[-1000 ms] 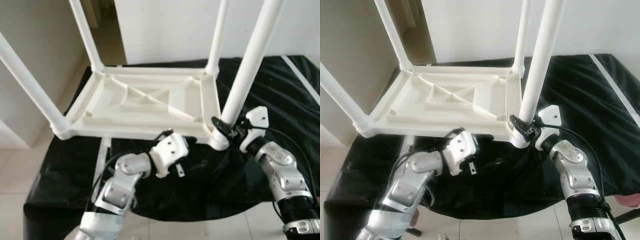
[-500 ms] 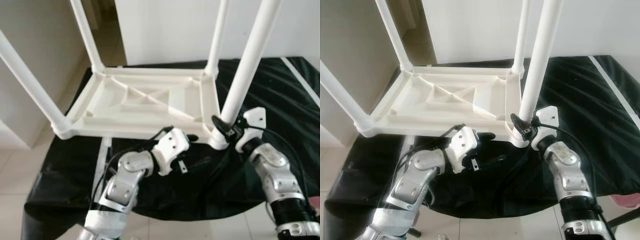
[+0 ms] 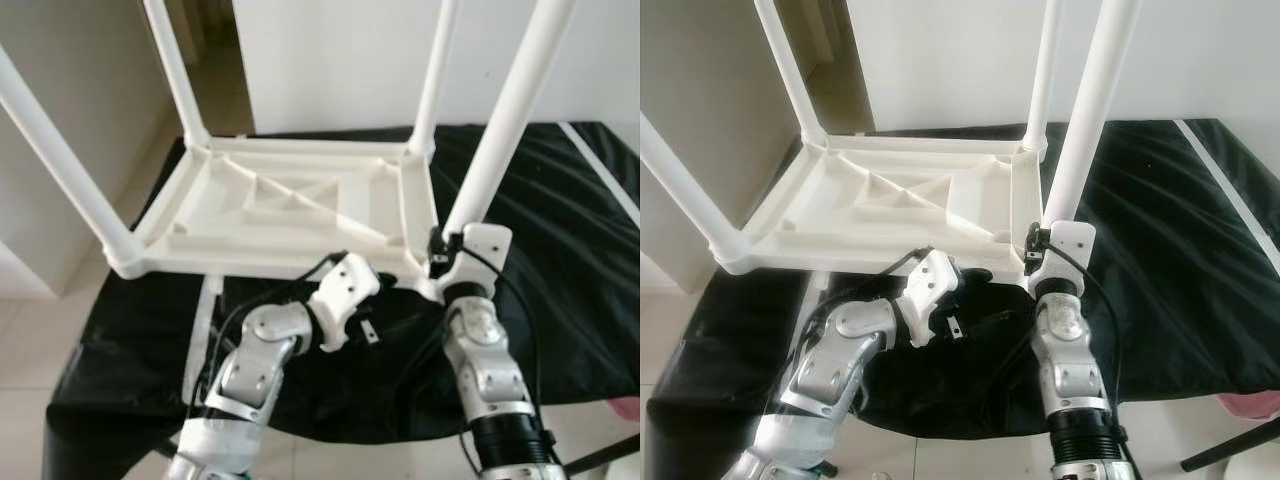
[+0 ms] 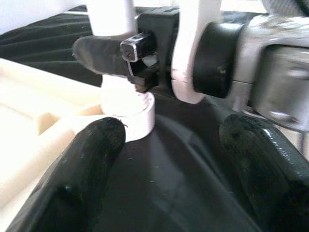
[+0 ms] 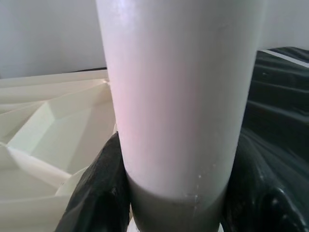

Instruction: Building children table

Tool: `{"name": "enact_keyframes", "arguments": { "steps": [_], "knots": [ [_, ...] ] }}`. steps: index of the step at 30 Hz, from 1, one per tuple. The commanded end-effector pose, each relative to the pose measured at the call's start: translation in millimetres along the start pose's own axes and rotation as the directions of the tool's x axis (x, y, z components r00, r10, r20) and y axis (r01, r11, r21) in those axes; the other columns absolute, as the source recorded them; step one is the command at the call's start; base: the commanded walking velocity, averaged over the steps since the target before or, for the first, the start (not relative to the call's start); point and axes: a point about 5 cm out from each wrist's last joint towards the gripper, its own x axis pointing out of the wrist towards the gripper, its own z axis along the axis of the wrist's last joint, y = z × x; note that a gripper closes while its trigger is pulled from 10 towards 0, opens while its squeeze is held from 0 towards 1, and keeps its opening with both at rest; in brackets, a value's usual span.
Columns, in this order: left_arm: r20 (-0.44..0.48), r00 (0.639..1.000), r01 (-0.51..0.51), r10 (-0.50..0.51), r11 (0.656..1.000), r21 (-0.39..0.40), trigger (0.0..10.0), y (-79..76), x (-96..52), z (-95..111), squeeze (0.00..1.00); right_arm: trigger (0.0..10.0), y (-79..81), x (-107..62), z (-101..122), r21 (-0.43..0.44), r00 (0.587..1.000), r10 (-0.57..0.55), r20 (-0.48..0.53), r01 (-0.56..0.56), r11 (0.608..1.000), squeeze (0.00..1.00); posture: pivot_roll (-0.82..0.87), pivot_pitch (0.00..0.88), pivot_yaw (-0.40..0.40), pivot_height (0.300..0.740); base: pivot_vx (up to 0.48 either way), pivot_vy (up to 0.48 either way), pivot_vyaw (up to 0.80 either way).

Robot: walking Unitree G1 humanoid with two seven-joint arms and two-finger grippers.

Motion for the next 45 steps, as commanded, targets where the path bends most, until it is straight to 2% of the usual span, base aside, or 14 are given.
{"name": "enact_keyframes", "arguments": {
  "steps": [1, 14, 15, 24, 27, 30, 31, 32, 33, 36, 40, 41, 43, 45],
  "knots": [
    [-0.003, 0.976, -0.219, 0.219, 0.976, 0.000, 10.0, 9.9, 1.3, -1.6, 0.00, 10.0, 6.4, -5.4, -21.4, 0.059, 0.992, 0.005, -0.124, 0.003, 0.998, 0.00, -0.06, 0.046, 0.049, 0.740, 0.000, 0.000, 0.00],
    [-0.018, 0.970, -0.243, 0.243, 0.970, 0.010, 10.0, 9.2, 0.3, -5.4, 0.00, 10.0, 15.6, -10.6, -10.1, 0.092, 0.995, 0.077, -0.070, -0.070, 0.993, 0.00, -0.05, 0.044, 0.036, 0.740, 0.000, 0.000, 0.00],
    [-0.022, 0.973, -0.228, 0.228, 0.974, 0.005, 10.0, 7.5, -0.9, -6.4, 0.00, 10.0, 14.2, -9.6, -8.1, 0.074, 0.995, 0.083, -0.050, -0.079, 0.994, 1.00, -0.05, 0.042, 0.036, 0.740, 0.000, 0.000, 0.00],
    [-0.023, 0.972, -0.233, 0.232, 0.972, -0.041, 10.0, 11.5, -6.5, -8.6, 0.00, 10.0, 6.4, -4.4, 0.4, 0.036, 0.993, 0.119, 0.013, -0.119, 0.992, 1.00, -0.05, 0.039, 0.036, 0.740, 0.000, 0.000, 0.00],
    [-0.018, 0.970, -0.242, 0.242, 0.969, -0.039, 10.0, 12.4, -6.2, -7.6, 0.00, 10.0, -8.6, -4.5, 5.5, 0.029, 0.985, 0.161, 0.054, -0.163, 0.986, 1.00, -0.05, 0.028, 0.034, 0.740, 0.000, 0.000, 0.00],
    [-0.018, 0.970, -0.242, 0.242, 0.969, -0.039, 10.0, 12.1, -6.0, -7.6, 0.00, 10.0, -12.2, -5.1, 6.8, 0.031, 0.982, 0.179, 0.064, -0.181, 0.983, 1.00, -0.05, 0.028, 0.034, 0.740, 0.000, 0.000, 0.00],
    [-0.026, 0.970, -0.242, 0.241, 0.970, -0.036, 10.0, 12.0, -6.1, -9.0, 0.00, 10.0, -16.5, -6.3, 8.4, 0.029, 0.973, 0.218, 0.078, -0.221, 0.975, 0.06, -0.05, 0.025, 0.034, 0.740, 0.000, 0.000, 0.00],
    [-0.033, 0.970, -0.240, 0.239, 0.970, -0.035, 10.0, 12.4, -6.4, -10.3, 0.00, 10.0, -21.9, -7.1, 9.1, 0.019, 0.960, 0.267, 0.084, -0.269, 0.963, 0.00, -0.06, 0.021, 0.035, 0.740, 0.000, 0.000, 0.00],
    [-0.033, 0.970, -0.240, 0.239, 0.970, -0.035, 10.0, 12.4, -6.4, -10.3, 0.00, 10.0, -21.9, -7.1, 9.1, 0.019, 0.960, 0.267, 0.084, -0.269, 0.963, 0.00, -0.06, 0.021, 0.035, 0.740, 0.000, 0.000, 0.00],
    [-0.038, 0.972, -0.233, 0.232, 0.972, -0.029, 10.0, 14.1, -7.7, -11.3, 0.00, 10.0, -33.9, -7.9, 10.5, -0.021, 0.917, 0.390, 0.087, -0.390, 0.921, 0.00, -0.06, 0.016, 0.039, 0.740, 0.000, 0.000, 0.00],
    [-0.039, 0.973, -0.227, 0.226, 0.974, -0.021, 10.0, 15.0, -7.5, -11.0, 0.00, 10.0, -37.8, -6.5, 10.4, -0.055, 0.890, 0.450, 0.076, -0.447, 0.893, 0.00, -0.07, 0.010, 0.041, 0.740, 0.000, 0.000, 0.00],
    [-0.039, 0.974, -0.223, 0.222, 0.975, -0.016, 10.0, 15.6, -7.1, -10.8, 0.00, 10.0, -41.2, -4.2, 10.6, -0.080, 0.869, 0.491, 0.066, -0.486, 0.870, 0.00, -0.07, 0.005, 0.044, 0.740, 0.000, 0.000, 0.00],
    [-0.038, 0.974, -0.222, 0.221, 0.975, -0.016, 10.0, 15.8, -7.0, -10.8, 0.00, 10.0, -42.5, -3.2, 10.8, -0.090, 0.861, 0.504, 0.063, -0.498, 0.863, 0.00, -0.07, 0.005, 0.044, 0.740, 0.000, 0.000, 0.00],
    [-0.031, 0.977, -0.213, 0.213, 0.977, -0.015, 10.0, 15.1, -6.2, -9.5, 0.00, 10.0, -44.0, -0.1, 11.0, -0.100, 0.833, 0.552, 0.043, -0.546, 0.832, 0.00, -0.07, 0.000, 0.047, 0.740, 0.000, 0.000, 0.00]
  ]
}}
